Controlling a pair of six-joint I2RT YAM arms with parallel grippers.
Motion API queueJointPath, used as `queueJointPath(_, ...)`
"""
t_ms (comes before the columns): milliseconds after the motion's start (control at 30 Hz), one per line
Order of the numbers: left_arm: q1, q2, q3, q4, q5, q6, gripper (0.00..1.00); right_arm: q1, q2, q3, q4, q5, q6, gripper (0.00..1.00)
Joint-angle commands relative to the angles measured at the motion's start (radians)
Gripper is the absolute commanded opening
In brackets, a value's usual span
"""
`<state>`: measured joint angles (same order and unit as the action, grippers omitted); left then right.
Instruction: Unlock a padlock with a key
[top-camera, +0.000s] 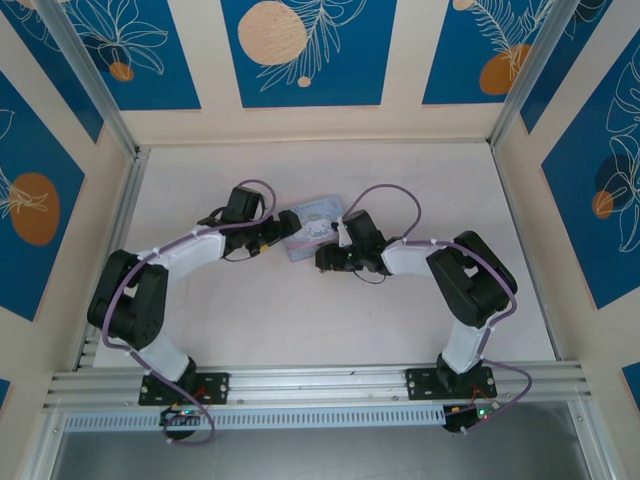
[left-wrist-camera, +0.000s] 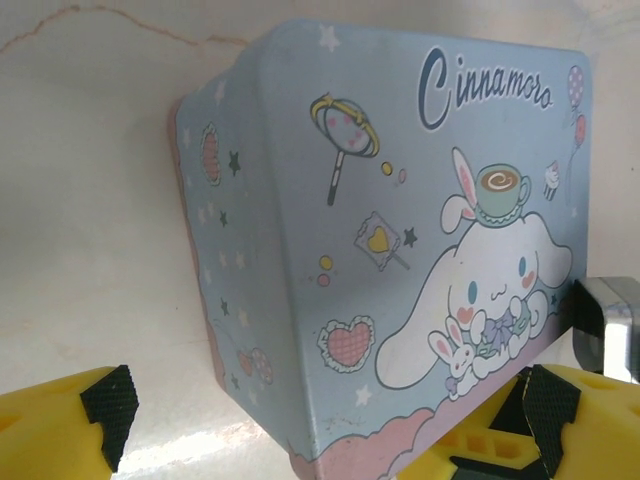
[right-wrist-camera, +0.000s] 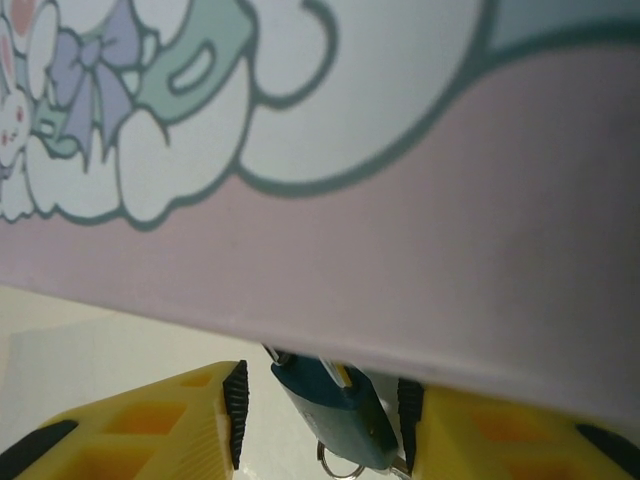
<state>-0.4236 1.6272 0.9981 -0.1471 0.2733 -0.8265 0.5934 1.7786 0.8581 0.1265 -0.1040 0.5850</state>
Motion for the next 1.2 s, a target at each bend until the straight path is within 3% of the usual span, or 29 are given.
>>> queueJointPath(0, 0.017, 0.023, 0.035, -0.016, 0.017, 0.029, 1.00, 0.009, -0.004, -0.013, -0.045, 0.022, -0.008, 0.46)
queueJointPath(200, 0.019, 0.040, 0.040, -0.031, -0.001, 0.032, 1.00, 0.007, -0.015, -0.036, -0.044, 0.042, 0.008, 0.38)
queueJointPath(567, 0.016, 0.057, 0.024, -0.071, -0.075, 0.060, 1.00, -0.012, -0.041, -0.040, -0.080, 0.059, 0.079, 0.00)
queueJointPath(767, 0.008, 0.080, 0.006, -0.062, -0.086, 0.067, 1.00, -0.020, -0.044, -0.046, -0.068, 0.030, 0.168, 0.00)
queueJointPath(1167, -0.015, 0.118, -0.037, -0.040, -0.089, 0.066, 1.00, -0.044, -0.006, -0.081, 0.118, -0.074, 0.444, 0.00)
